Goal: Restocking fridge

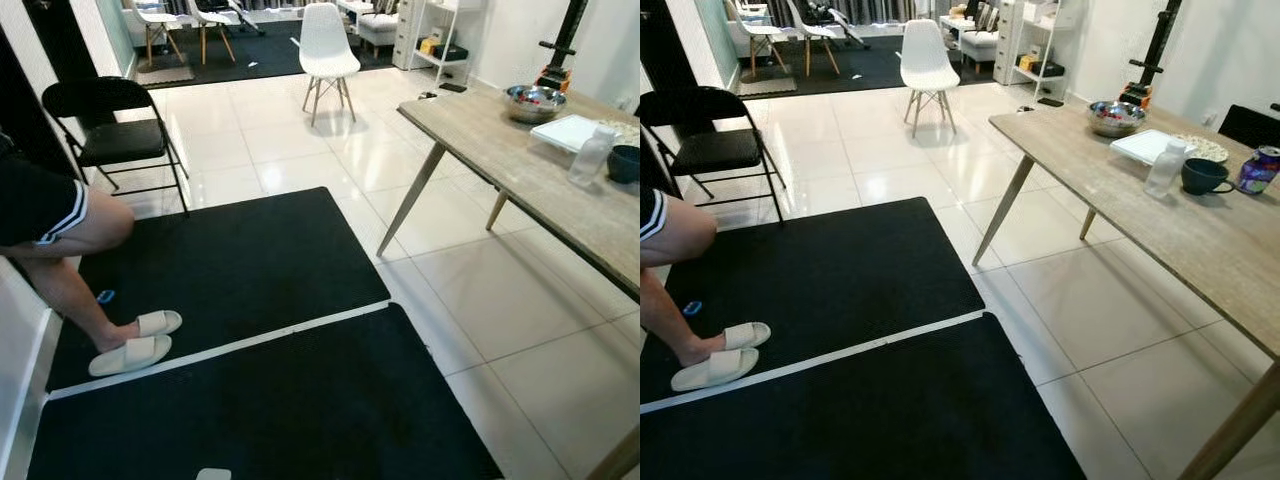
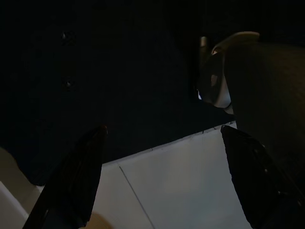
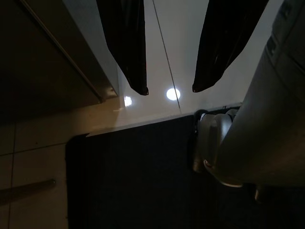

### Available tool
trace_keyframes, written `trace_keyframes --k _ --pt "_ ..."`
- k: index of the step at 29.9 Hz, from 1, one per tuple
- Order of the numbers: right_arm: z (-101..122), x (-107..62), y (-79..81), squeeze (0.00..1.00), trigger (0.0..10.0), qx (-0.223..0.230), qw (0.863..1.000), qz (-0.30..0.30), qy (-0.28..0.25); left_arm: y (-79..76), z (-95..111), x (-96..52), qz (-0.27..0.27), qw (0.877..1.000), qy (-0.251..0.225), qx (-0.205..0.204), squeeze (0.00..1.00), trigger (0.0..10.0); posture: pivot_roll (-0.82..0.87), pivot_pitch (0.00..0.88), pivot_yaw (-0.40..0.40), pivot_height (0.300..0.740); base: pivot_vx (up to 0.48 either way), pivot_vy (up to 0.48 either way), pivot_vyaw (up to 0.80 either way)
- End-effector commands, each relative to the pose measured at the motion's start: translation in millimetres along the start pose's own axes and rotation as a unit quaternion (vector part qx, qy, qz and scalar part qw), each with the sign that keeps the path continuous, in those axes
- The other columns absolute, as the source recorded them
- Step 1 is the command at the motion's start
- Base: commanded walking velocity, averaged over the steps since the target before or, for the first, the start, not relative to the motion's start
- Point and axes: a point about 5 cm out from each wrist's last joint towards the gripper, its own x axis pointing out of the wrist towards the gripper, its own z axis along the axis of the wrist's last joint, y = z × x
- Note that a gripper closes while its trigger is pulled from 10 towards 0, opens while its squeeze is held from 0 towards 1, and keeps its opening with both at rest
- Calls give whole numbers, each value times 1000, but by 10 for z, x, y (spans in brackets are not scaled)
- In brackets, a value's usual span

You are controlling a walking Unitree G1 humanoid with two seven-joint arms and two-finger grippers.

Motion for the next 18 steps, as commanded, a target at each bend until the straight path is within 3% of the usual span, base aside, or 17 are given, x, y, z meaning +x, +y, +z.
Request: trace_keyframes --k 1,18 --pt "-21 -4 -23 0 10000 0 1000 -5 4 -66 -44 8 -11 1000 10 4 0 10000 -93 0 -17 740 330 0 0" --pt "-19 -5 -38 0 10000 -1 1000 -9 7 -92 -34 14 -13 1000 8 4 0 10000 -94 0 -18 740 349 0 0"
